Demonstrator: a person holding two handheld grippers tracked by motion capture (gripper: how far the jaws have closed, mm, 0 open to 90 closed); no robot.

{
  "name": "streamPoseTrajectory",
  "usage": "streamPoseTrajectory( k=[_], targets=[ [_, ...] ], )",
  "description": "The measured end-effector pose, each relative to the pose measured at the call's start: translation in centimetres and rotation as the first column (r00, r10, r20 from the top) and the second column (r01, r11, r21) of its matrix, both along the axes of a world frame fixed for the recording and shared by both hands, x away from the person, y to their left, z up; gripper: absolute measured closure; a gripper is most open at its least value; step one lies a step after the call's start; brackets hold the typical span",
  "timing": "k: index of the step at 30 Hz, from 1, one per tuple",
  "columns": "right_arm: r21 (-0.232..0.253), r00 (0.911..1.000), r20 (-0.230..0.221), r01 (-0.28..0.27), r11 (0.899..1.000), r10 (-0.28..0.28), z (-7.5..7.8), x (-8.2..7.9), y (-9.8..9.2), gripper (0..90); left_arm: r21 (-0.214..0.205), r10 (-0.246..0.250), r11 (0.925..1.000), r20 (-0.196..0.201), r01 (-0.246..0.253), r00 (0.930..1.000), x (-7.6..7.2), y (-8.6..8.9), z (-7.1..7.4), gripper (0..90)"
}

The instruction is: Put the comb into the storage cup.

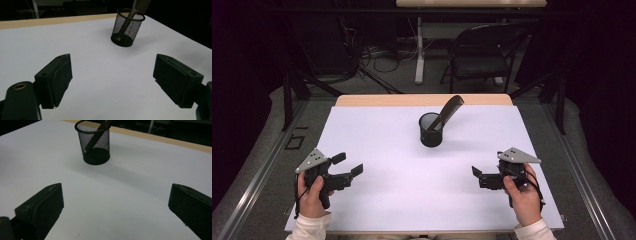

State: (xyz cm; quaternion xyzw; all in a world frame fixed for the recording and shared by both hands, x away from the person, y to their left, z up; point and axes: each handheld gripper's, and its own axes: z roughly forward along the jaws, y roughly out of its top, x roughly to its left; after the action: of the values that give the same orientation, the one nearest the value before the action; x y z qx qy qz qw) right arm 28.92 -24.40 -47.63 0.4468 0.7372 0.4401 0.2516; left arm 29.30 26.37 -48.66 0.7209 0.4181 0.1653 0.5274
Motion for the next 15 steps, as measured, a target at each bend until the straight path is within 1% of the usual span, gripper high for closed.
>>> streamPoseTrajectory(
  k=[3,5,8,9,15],
  targets=[
    [0.008,0.9999,-0.005,0.009,1.0,-0.009,-0.6,-0.3,-0.2,0.0,-0.007,0.011,0.9999,0.014,-0.01,0.9998,-0.3,0.3,-0.4,16.0],
    [0.021,0.9998,-0.011,0.019,1.0,-0.019,-1.2,-0.4,-0.3,0.0,-0.003,0.01,0.9999,0.018,-0.01,0.9998,-0.5,0.4,-0.7,16.0],
    [0.025,0.9992,-0.016,0.037,0.999,-0.037,-2.0,-0.6,-0.6,0.0,0.001,0.011,0.9999,0.019,-0.011,0.9998,-0.7,0.5,-1.2,15.9],
    [0.022,0.9989,-0.017,0.043,0.999,-0.043,-2.3,-0.6,-0.7,0.0,0.013,0.014,0.9998,0.02,-0.014,0.9997,-0.8,0.5,-1.3,15.9],
    [0.044,0.9976,-0.018,0.068,0.997,-0.067,-3.5,-0.8,-1.5,0.0,0.012,0.021,0.9997,0.02,-0.022,0.9996,-0.8,0.7,-2.0,16.0]
  ],
)
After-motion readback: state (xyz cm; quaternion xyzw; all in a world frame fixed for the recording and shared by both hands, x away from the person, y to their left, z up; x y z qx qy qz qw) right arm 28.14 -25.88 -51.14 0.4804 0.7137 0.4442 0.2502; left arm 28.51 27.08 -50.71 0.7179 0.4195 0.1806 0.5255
